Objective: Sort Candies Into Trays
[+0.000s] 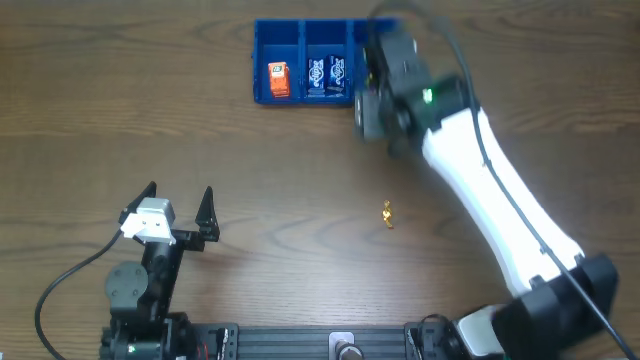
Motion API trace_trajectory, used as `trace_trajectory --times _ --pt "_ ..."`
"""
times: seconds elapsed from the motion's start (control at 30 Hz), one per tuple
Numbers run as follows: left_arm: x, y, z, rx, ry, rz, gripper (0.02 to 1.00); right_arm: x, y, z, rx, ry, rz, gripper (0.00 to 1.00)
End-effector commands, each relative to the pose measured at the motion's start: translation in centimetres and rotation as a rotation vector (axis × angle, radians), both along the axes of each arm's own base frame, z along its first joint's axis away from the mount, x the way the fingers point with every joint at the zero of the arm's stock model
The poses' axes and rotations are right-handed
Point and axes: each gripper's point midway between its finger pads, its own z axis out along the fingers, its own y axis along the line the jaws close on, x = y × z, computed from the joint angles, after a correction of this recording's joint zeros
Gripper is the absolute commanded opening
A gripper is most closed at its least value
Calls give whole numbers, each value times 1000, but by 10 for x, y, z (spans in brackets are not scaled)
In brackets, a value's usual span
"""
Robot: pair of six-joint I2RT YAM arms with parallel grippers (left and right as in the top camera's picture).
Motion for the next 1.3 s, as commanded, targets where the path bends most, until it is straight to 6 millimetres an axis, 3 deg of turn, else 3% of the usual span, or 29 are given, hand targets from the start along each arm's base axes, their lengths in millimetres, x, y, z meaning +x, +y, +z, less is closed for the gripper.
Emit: trace_trajectory --times 0.03,0.2,0.4,0.6,1.0,1.13,1.3 --pt "-1 -2 -16 12 43 -16 998 -76 -2 -81 42 262 4 779" --pt "-1 -2 -16 12 43 -16 998 -113 -18 -128 -7 384 -30 779" --pt "-1 -2 -16 12 43 -16 998 -119 -19 -154 3 398 -42 779" --pt "-1 -2 -16 12 43 -16 998 -114 -16 -171 -6 413 -44 776" --pt "-1 -2 -16 12 43 -16 998 -115 -17 -186 -24 449 -53 691" --pt "-1 -2 -16 12 43 -16 996 -115 -17 -187 -24 450 -53 592" --pt "-1 -2 -16 12 43 -16 998 -115 -17 -187 -24 450 -53 393"
